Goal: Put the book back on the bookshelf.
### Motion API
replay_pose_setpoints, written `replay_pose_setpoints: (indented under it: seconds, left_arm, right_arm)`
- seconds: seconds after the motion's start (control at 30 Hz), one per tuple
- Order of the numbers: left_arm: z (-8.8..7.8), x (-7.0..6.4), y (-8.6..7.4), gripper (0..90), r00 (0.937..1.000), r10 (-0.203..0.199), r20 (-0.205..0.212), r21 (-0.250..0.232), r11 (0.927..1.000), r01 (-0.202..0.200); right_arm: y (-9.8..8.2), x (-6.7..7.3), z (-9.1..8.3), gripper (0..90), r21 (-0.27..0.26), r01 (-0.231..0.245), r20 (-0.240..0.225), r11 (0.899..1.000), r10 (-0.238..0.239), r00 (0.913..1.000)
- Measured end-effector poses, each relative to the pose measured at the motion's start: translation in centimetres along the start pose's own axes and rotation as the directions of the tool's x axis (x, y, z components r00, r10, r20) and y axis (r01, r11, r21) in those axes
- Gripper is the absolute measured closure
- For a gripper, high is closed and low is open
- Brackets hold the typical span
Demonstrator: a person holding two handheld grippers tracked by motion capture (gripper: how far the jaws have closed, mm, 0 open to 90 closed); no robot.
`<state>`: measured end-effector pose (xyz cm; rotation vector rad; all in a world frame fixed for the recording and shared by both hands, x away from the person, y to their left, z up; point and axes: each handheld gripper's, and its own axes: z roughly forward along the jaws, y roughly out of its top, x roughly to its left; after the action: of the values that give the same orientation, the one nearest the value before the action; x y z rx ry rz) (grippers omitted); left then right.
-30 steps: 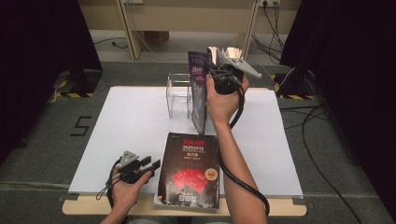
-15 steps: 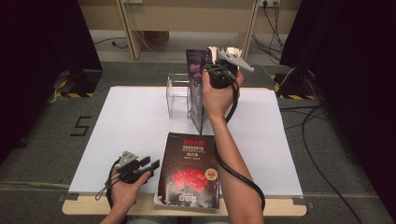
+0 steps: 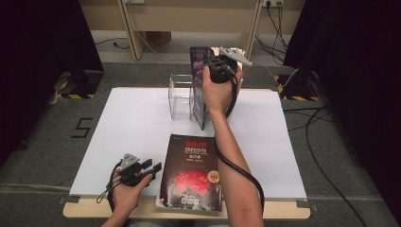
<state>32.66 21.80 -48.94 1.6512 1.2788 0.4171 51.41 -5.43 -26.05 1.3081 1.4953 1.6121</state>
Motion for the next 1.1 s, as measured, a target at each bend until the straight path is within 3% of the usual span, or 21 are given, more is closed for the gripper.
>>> replay_pose_setpoints:
  seconds: [0.43,0.63,0.87,1.1]
  left_arm:
    - [0.0,0.1,-0.1,51.7,1.0,-0.001,0.0,0.001,1.0,0.001]
    - [0.0,0.2,-0.1,51.7,1.0,-0.003,-0.002,0.002,1.0,0.003]
    - [0.1,0.2,-0.2,51.8,1.0,-0.001,0.001,0.007,1.0,0.001]
    - [0.2,0.1,-0.3,51.8,1.0,-0.004,0.002,0.009,0.9999,0.004]
  right_arm:
    - [-0.9,-0.5,2.0,85.0,0.006,0.004,0.052,1.0,-0.004,0.9986]
    - [-2.0,-0.6,2.7,84.9,0.019,0.036,0.083,0.999,-0.038,0.9959]
    - [-2.6,0.2,2.0,84.8,0.011,0.113,0.112,0.994,-0.113,0.9872]
    - [-3.4,0.5,0.9,84.6,0.016,0.128,0.128,0.992,-0.129,0.9834]
